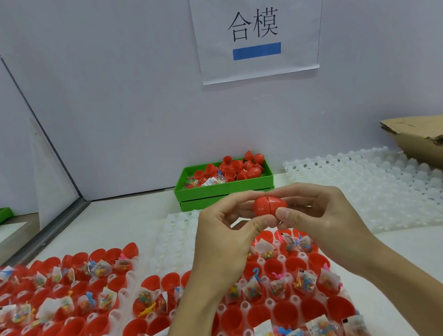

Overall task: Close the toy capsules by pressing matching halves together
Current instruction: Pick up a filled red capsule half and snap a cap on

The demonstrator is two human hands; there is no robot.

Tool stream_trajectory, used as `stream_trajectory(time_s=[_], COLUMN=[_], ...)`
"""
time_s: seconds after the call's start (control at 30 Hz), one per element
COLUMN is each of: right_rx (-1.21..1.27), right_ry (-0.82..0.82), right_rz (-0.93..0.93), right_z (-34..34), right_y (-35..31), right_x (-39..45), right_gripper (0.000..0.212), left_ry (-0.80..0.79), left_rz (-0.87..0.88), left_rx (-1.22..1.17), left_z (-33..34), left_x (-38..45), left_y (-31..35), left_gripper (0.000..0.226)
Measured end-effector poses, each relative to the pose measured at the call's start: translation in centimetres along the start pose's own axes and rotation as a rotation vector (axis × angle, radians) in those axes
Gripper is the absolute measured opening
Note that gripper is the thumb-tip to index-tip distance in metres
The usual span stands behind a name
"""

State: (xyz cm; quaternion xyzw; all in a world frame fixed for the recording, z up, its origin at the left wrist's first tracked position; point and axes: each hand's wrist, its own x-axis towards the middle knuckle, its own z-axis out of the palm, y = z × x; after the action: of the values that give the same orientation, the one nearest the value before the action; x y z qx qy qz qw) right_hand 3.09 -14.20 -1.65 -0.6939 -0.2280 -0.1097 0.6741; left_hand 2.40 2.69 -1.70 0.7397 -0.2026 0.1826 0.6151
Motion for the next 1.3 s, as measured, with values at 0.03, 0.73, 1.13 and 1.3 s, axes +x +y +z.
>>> stream_trajectory(time_s=[0.03,0.73,1.13,1.3], right_rx=[0.008,-0.218,-0.251,-0.3], right_ry=[0.006,0.021,0.048,-0.029], right_rz=[0.002,-0.004,-0.055,-0.024], right_z=[0.0,0.5,1.4,1.7], right_y=[0.0,0.4,0.2,-0.1], right_x=[0.0,0.0,-0.2,-0.1], right_gripper=[0.031,0.048,0.052,0.035], left_ry=[0.001,0.015,0.123,0.125], left_rz=[0.002,0.026,0.215,0.253], left_rx=[-0.001,0.196,0.429,0.481], left_z=[0.0,0.6,1.5,0.9], left_x=[0.0,-0.2,-0.5,-0.2], left_y=[0.0,-0.8,-0.6,-0.2], left_gripper=[0.029,0.04,0.032,0.029])
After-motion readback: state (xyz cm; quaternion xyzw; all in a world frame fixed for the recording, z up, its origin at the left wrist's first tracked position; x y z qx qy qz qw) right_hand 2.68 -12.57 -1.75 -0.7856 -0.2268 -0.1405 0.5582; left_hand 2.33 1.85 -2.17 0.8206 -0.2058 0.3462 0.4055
